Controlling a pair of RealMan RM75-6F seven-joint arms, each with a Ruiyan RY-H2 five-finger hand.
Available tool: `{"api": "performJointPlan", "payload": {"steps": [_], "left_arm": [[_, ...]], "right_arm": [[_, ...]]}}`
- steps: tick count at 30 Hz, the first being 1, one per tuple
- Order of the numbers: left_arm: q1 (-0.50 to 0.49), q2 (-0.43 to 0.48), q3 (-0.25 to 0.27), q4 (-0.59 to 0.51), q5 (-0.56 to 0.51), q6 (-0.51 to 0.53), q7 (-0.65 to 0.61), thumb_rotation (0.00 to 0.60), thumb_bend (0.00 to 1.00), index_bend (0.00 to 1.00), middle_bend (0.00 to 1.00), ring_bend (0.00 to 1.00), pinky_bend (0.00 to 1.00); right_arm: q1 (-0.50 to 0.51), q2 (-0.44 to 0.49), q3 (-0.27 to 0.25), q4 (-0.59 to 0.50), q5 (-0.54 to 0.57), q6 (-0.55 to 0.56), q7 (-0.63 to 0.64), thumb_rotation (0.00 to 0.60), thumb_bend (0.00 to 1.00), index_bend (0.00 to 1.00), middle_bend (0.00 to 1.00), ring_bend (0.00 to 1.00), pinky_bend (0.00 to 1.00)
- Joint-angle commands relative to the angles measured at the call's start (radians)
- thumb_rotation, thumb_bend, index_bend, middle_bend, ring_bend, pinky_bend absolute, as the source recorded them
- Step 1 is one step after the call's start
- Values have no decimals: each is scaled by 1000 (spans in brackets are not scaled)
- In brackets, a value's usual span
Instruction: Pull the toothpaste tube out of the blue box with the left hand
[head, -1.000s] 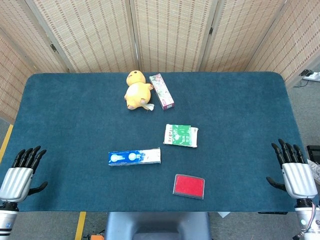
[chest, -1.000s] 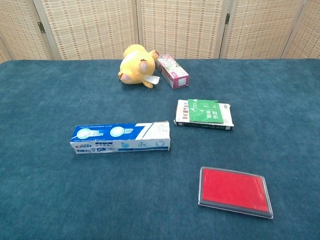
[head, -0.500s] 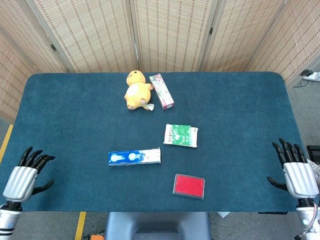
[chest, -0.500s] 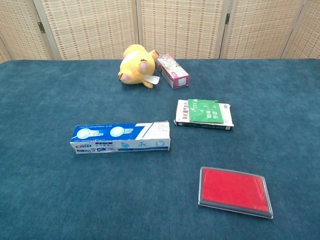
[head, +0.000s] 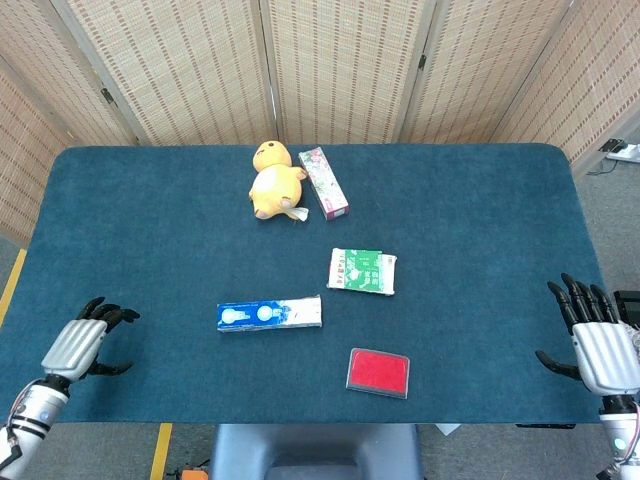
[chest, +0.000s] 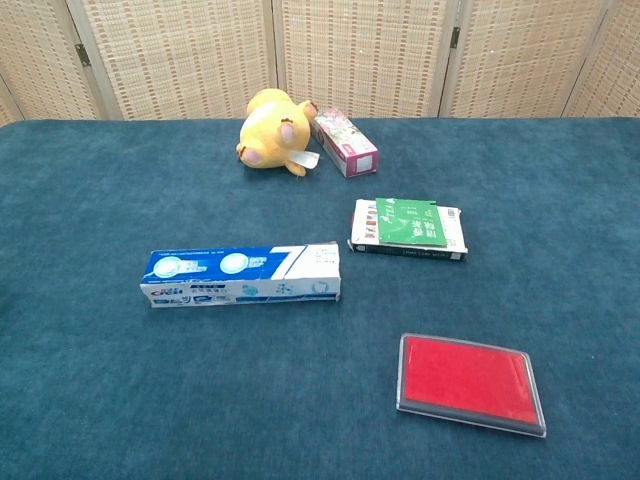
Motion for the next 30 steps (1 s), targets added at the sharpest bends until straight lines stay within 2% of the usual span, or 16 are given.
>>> {"api": "performJointPlan", "payload": {"steps": [1,3,9,15,18,23,30], "left_arm": [[-77,3,-56,-89,-168,-66,107,600,195,278,347,186,80],[-93,-39,-78,-123,-246,-44,193,600,195,282,347,186,81],[-154,-168,-100,-186,-446,41,501,600,194,277,342,183,83],[-245,-265,-118,-190,-651,93,736,600,194,252,317,176,82],[-296,-311,-132,-187,-729,121,833,600,194,244,317,176,76],[-351,-361,-167,-189,-826,145,883,600,193,244,317,176,92],[-391,-398,-171,-142,-894,125,886,600,194,243,317,169,83]], "right_arm": [[-2,6,-4,4,-15,9,18,600,204,0,0,0,0],[-3,8,-4,9,-28,19,35,600,204,0,0,0,0],[-10,13,-9,20,-47,36,67,600,204,0,0,0,0],[-19,20,-7,23,-50,57,96,600,204,0,0,0,0],[-22,22,7,20,-2,46,87,600,204,0,0,0,0],[-26,38,35,20,57,38,128,600,204,0,0,0,0],[-51,58,45,32,56,76,214,600,205,0,0,0,0]]}}
